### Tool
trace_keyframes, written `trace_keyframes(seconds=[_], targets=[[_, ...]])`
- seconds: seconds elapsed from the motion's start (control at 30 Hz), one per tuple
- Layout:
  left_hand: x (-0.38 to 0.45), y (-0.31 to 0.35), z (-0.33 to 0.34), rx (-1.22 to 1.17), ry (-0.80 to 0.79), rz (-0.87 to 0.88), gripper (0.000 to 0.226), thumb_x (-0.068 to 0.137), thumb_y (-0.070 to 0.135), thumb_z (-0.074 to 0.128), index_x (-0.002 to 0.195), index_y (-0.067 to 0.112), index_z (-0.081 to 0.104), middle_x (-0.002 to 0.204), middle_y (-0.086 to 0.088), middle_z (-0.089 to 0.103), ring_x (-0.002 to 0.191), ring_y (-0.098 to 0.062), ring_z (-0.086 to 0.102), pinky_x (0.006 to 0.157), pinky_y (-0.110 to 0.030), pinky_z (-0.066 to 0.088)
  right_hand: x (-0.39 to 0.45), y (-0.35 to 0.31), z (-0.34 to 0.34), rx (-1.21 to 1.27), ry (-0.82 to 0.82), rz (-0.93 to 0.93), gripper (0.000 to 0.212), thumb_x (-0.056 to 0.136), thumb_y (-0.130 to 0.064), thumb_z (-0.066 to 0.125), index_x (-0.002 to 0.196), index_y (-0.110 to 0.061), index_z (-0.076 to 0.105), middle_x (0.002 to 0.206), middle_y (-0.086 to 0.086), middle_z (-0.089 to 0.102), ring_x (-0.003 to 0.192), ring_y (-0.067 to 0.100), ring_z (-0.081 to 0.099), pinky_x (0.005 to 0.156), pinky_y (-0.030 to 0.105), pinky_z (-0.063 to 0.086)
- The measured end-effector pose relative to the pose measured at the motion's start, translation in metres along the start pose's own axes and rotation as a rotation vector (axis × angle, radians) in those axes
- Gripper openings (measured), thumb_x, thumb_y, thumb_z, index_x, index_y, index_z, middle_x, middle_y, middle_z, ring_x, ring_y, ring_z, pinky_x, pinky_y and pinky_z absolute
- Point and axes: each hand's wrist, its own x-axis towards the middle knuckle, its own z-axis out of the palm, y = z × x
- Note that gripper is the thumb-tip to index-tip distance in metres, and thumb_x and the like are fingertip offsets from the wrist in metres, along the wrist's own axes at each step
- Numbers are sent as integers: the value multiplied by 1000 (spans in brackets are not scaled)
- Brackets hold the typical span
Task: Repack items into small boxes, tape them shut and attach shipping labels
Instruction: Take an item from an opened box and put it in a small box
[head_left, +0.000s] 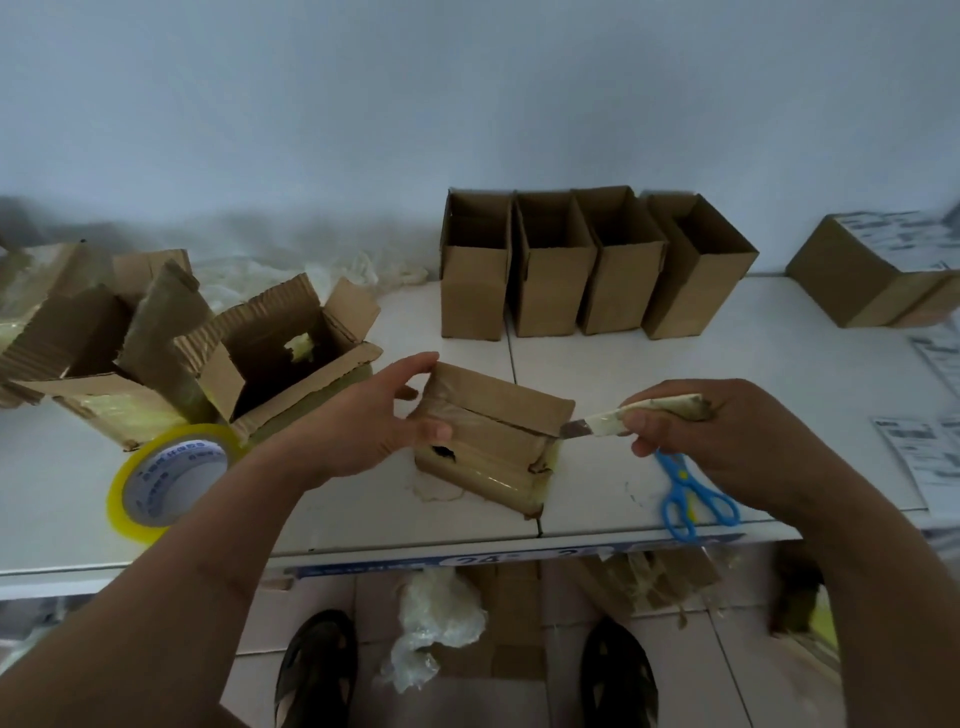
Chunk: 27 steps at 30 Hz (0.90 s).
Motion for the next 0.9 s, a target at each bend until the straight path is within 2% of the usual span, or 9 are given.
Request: trace_keyframes(seconds=[0.13,0.23,0.33,0.47,0.57,0.67,0.8,0.83,0.9], targets=[[-6,15,11,299,154,195,70,90,41,65,149,40,27,152,21,24,139,-4,19,118,-37,22,-3,16,-5,42,218,82,16,95,-35,55,87,-33,68,74,-7,71,74,10,64,69,23,50],[-7,21,30,536,153,298,77,82,74,46,149,40,30,154,24,21,146,-7,4,121,-40,9,9,33,16,-156,237,86,19,96,-41,49,99,-33,67,85,-15,66,79,8,61,76,26,52],[-6,22,52,702,207,405,91,74,91,24,145,36,42,151,19,32,144,-9,15,121,-37,5,21,54,40,-271,172,104,28,100,-38,48,123,-31,63,106,-6,68,96,17,62,88,34,50],[-9,22,78,771,334,406,95,76,93,20,132,26,58,142,6,50,139,-22,36,119,-52,16,26,77,64,-701,62,52,39,102,-27,44,140,-32,46,134,-6,55,117,17,49,95,30,39],[-11,26,88,785,355,359,91,77,91,26,124,22,63,138,2,55,136,-25,43,117,-57,18,27,78,69,-815,53,35,48,97,-21,47,144,-30,41,144,-9,45,131,17,39,108,31,28],[-9,24,89,802,384,359,75,80,79,39,124,23,63,138,2,55,134,-23,46,117,-56,20,27,83,72,-833,82,4,49,92,-19,56,140,-27,49,142,-6,51,131,19,43,111,35,28],[-9,18,79,802,373,375,68,81,72,42,124,24,63,140,2,56,132,-22,49,114,-54,29,23,95,72,-858,188,3,65,58,-9,86,120,-18,68,109,5,71,98,30,65,87,44,50],[-9,17,74,810,366,381,68,81,72,42,125,25,62,140,2,55,132,-21,49,114,-53,29,22,95,72,-880,169,19,67,57,-10,87,120,-18,68,110,5,70,99,31,64,87,46,50],[-11,16,64,835,342,382,72,81,75,39,131,28,58,145,5,50,136,-19,45,119,-48,19,22,95,77,-936,111,84,66,74,-19,78,136,-23,55,131,3,60,120,29,54,102,46,40]])
